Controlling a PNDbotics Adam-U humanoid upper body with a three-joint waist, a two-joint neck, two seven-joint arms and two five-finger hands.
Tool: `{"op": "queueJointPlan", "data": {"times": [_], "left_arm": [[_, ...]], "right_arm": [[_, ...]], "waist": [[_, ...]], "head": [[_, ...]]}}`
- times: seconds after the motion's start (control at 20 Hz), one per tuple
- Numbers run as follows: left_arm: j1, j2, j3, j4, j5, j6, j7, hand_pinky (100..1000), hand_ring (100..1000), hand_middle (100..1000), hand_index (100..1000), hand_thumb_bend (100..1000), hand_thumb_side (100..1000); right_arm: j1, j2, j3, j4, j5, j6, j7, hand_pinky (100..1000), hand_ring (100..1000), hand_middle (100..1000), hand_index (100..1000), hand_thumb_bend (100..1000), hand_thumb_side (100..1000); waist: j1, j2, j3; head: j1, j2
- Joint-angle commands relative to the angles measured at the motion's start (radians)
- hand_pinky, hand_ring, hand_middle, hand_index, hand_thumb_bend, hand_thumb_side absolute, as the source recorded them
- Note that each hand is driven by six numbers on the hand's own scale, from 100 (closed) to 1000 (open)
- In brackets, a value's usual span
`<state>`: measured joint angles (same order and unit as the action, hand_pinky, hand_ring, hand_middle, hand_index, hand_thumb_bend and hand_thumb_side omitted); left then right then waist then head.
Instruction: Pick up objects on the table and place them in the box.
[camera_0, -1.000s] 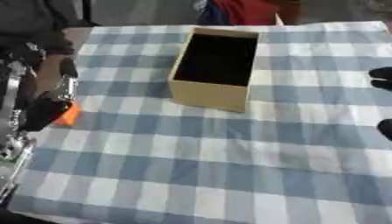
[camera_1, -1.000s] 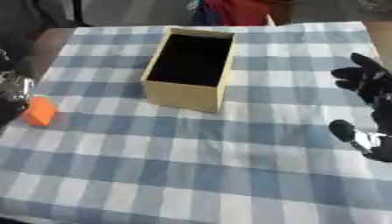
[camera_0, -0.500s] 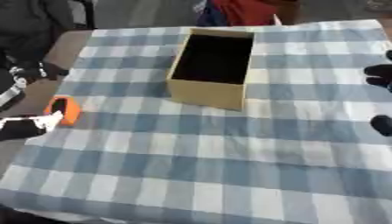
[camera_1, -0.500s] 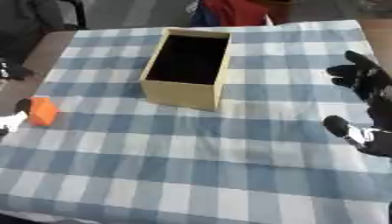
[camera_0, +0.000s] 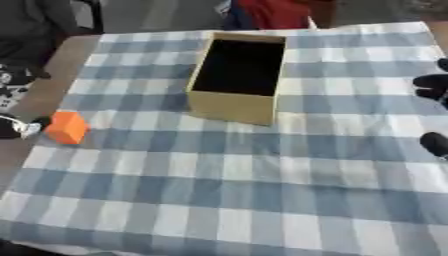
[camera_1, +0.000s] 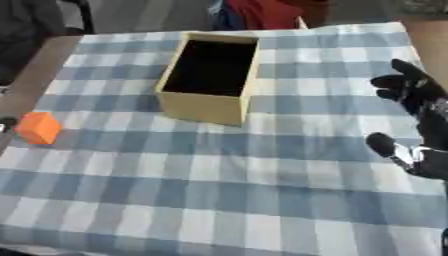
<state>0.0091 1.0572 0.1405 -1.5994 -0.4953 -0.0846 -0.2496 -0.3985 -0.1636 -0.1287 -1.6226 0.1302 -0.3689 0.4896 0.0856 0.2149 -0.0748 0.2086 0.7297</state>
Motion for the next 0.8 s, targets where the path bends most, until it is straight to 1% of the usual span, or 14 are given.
{"op": "queueJointPlan", "data": {"times": [0.05, 0.1, 0.2, 0.35, 0.45, 0.8], "left_arm": [[-0.025, 0.057, -0.018, 0.049, -0.025, -0.035, 0.002, 820, 837, 821, 894, 493, 214], [-0.031, 0.057, -0.027, 0.062, -0.029, -0.044, 0.0, 820, 837, 821, 894, 502, 212], [-0.046, 0.054, -0.045, 0.087, -0.041, -0.056, -0.008, 817, 837, 823, 894, 532, 246], [-0.074, 0.045, -0.068, 0.128, -0.067, -0.069, -0.021, 814, 836, 824, 895, 542, 239], [-0.099, 0.034, -0.081, 0.158, -0.084, -0.076, -0.022, 814, 834, 821, 894, 525, 212], [-0.178, -0.011, -0.116, 0.255, -0.137, -0.097, -0.008, 815, 832, 820, 892, 504, 215]], "right_arm": [[-0.011, -0.019, 0.001, -0.009, -0.006, -0.002, 0.003, 867, 873, 778, 1000, 653, 529], [-0.011, -0.019, 0.002, -0.009, -0.007, -0.002, 0.003, 867, 873, 778, 1000, 653, 529], [-0.012, -0.018, 0.003, -0.008, -0.008, -0.003, 0.005, 867, 873, 778, 1000, 654, 528], [-0.013, -0.017, 0.004, -0.007, -0.009, -0.004, 0.006, 867, 873, 778, 1000, 654, 526], [-0.014, -0.016, 0.005, -0.006, -0.01, -0.004, 0.007, 867, 873, 778, 1000, 653, 527], [-0.018, -0.012, 0.006, -0.005, -0.013, -0.006, 0.01, 867, 873, 778, 1000, 653, 527]], "waist": [[-0.001, -0.013, -0.001], [-0.001, -0.013, -0.002], [-0.002, -0.013, -0.005], [-0.004, -0.013, -0.009], [-0.005, -0.012, -0.012], [-0.008, -0.008, -0.021]], "head": [[0.002, 0.002], [0.003, 0.002], [0.006, 0.0], [0.01, -0.003], [0.014, -0.004], [0.02, -0.008]]}}
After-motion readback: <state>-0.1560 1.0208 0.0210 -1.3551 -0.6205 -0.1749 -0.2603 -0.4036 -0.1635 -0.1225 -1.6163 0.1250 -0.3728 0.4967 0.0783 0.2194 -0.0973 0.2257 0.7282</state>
